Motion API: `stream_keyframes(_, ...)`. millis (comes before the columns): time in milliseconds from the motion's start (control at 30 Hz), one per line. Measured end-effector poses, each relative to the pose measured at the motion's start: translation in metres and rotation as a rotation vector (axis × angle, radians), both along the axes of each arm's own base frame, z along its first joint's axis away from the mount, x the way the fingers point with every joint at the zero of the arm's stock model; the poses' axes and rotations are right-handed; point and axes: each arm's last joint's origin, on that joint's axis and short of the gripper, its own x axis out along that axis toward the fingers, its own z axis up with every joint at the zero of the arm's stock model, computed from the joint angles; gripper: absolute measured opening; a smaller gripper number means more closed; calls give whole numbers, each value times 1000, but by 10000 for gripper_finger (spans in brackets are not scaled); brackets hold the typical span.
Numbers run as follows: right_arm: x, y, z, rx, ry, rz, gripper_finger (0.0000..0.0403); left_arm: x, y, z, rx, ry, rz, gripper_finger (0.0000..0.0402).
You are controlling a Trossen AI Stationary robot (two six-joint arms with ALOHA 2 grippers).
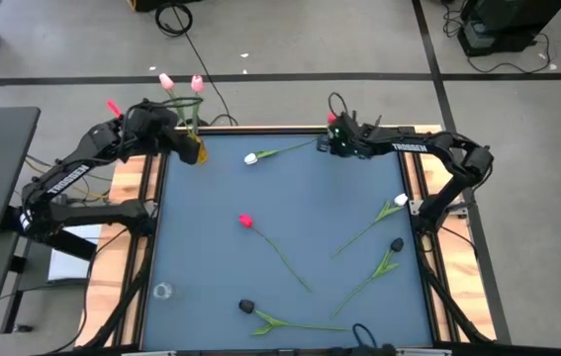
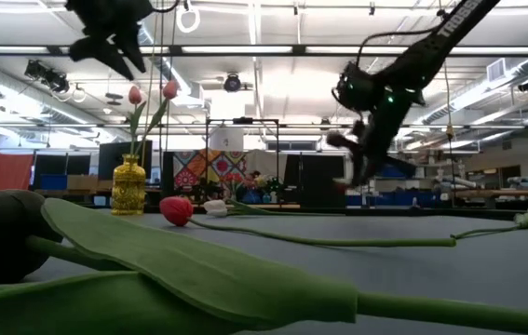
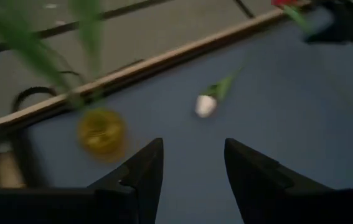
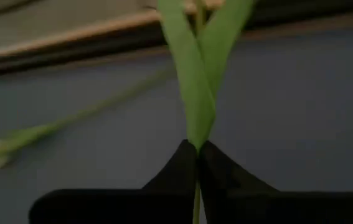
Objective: Sort flowers into vase by color
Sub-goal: Put the top red flower into the yellow vase
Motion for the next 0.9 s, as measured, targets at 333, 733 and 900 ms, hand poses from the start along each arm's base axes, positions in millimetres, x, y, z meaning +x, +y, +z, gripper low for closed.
stream_keyframes(333,66,16,78,-525,-545,545,7,60,-2,-5,17,-115,-263,174)
stream_keyframes(733,86,45,124,-872,-754,855,7,133,9,-3,212,-382,-489,174)
stream_keyframes(900,90,49,134,-905,-778,884,7,152,16,-5,302,-447,-509,174)
